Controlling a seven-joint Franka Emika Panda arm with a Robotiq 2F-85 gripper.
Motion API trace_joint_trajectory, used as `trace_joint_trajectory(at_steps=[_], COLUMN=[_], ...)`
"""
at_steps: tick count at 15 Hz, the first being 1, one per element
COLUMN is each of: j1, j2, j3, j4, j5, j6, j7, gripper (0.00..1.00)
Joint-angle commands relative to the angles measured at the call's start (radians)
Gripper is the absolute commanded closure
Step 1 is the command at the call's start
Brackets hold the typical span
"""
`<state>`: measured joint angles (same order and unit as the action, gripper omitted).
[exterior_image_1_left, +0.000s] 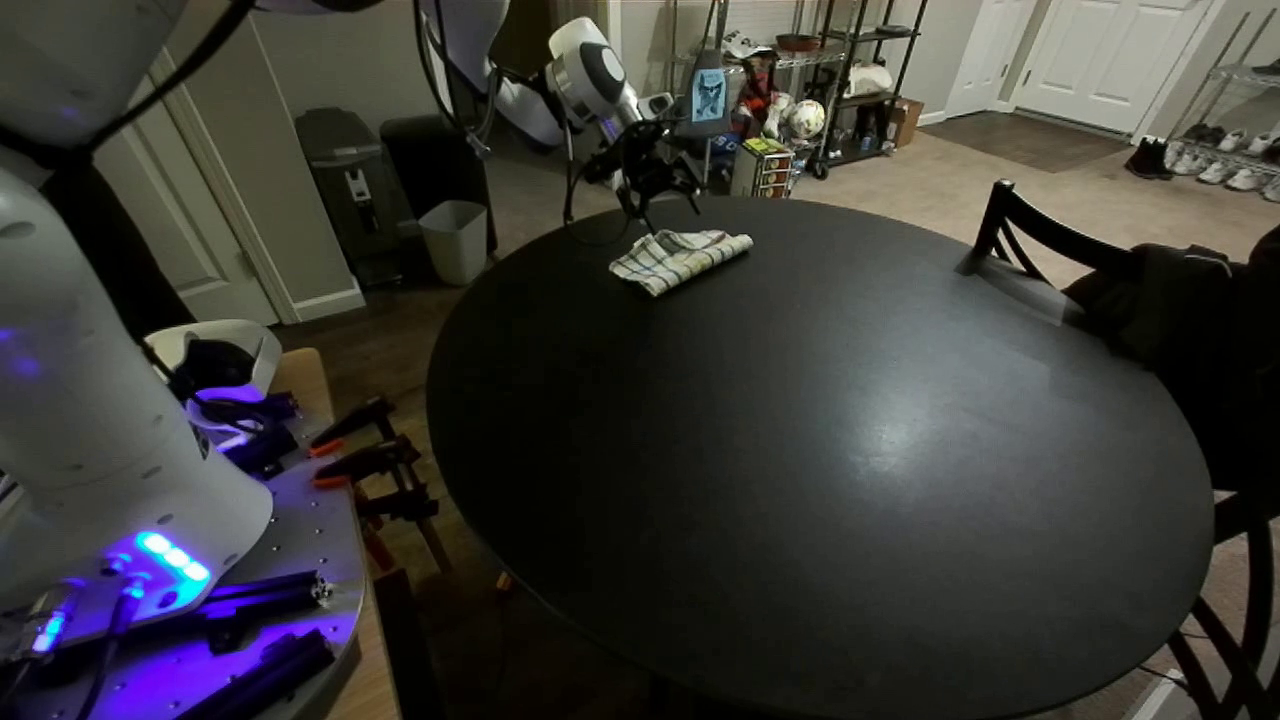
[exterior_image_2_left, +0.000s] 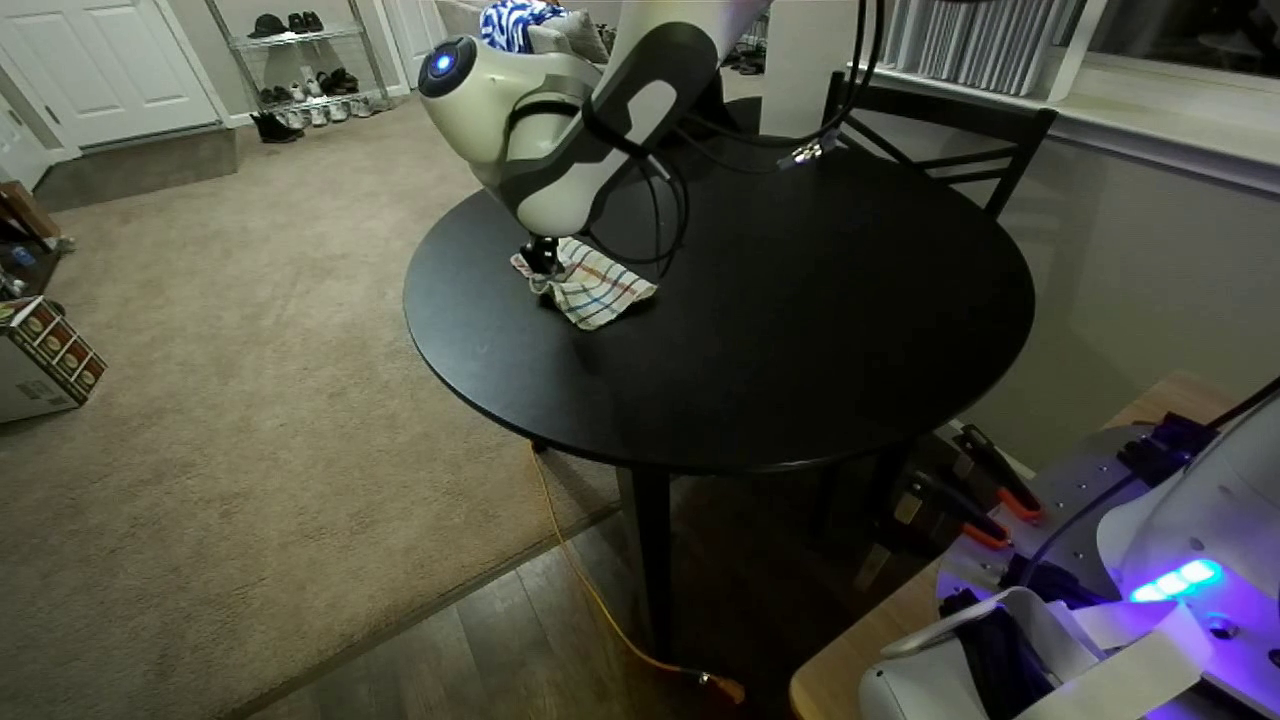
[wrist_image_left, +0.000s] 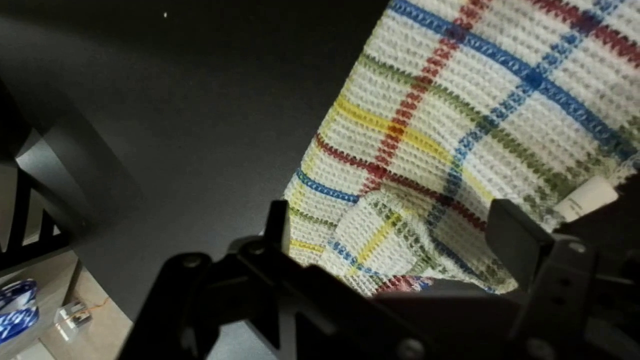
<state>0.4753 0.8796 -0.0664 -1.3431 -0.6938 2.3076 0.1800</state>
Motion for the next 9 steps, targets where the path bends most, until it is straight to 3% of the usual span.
trace_joint_trajectory(at_steps=[1,9], j1=[-0.024,-0.048], j2=[-0.001,0.033], j3=[0.024,0.045], j4=[0.0,0.072], j5=[0.011,0.04], j6=[-0.011,-0.03], j7=[-0.021,-0.078], gripper=[0.0,0.0])
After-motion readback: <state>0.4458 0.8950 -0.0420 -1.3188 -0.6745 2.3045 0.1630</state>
